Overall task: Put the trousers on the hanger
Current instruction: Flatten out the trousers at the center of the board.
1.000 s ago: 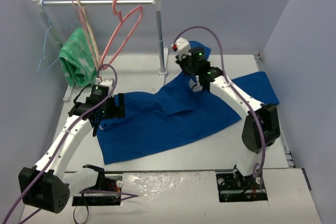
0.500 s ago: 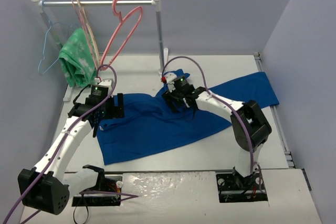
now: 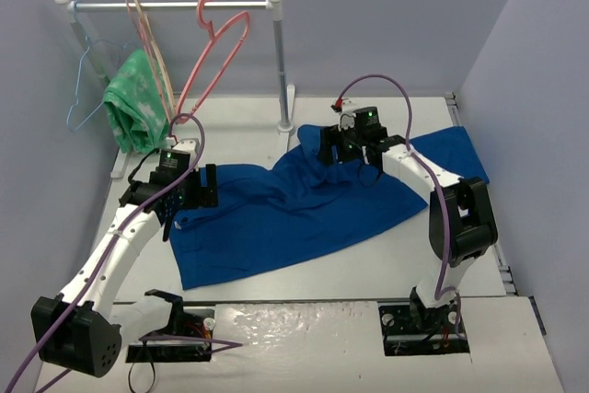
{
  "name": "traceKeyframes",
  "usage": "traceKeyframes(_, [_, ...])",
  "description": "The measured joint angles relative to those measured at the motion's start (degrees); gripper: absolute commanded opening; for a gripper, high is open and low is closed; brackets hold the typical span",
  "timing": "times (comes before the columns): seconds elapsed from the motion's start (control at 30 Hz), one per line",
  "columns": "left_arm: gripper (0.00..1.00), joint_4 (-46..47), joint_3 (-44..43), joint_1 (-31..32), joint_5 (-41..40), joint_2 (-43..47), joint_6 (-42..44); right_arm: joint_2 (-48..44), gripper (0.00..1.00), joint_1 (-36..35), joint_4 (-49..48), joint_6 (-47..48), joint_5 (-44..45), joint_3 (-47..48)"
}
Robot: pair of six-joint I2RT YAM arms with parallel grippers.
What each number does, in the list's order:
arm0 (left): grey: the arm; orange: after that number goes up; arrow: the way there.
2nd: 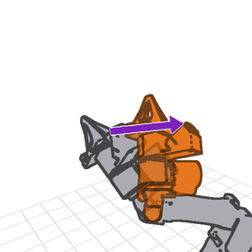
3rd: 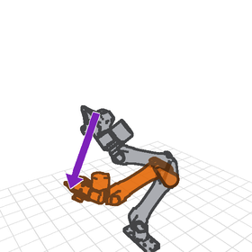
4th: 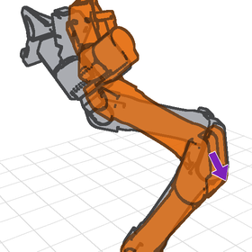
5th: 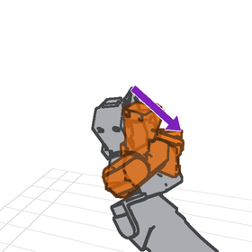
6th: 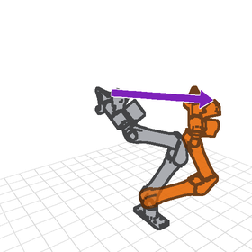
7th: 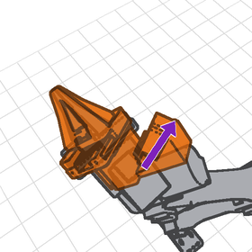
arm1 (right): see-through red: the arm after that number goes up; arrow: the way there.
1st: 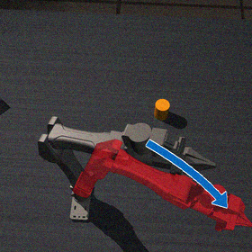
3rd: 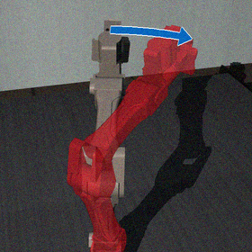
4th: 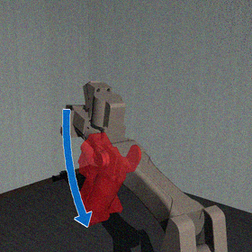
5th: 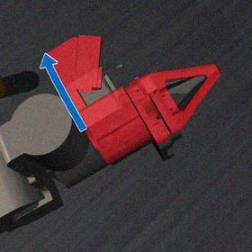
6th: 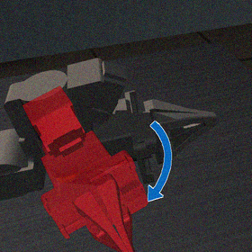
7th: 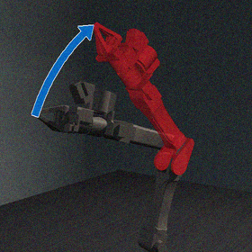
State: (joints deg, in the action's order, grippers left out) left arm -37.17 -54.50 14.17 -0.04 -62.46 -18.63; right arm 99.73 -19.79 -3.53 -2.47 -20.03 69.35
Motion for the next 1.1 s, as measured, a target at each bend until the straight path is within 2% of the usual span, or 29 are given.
traceKeyframes(0.2, [0.83,0.0,0.0,0.0,0.0,0.0,0.0,0.9,0.73,0.4,-3.5,-1.2,-11.9,-0.5])
traceKeyframes(0.37, [0.83,0.0,0.0,0.0,0.0,0.0,0.0,0.8,0.74,1.0,-6.8,-2.3,-16.1,-2.2])
traceKeyframes(0.77, [0.83,0.0,0.0,0.0,0.0,0.0,0.0,1.6,0.76,3.5,-9.4,-6.0,-7.1,-3.0])
traceKeyframes(1.0, [0.83,0.0,0.0,0.0,0.0,0.0,0.0,8.7,0.75,5.2,-12.3,-8.0,-5.3,-1.6])
traceKeyframes(1.1, [0.83,0.0,0.0,0.0,0.0,0.0,0.0,11.6,0.71,5.6,-13.0,-8.5,-5.7,-1.4])
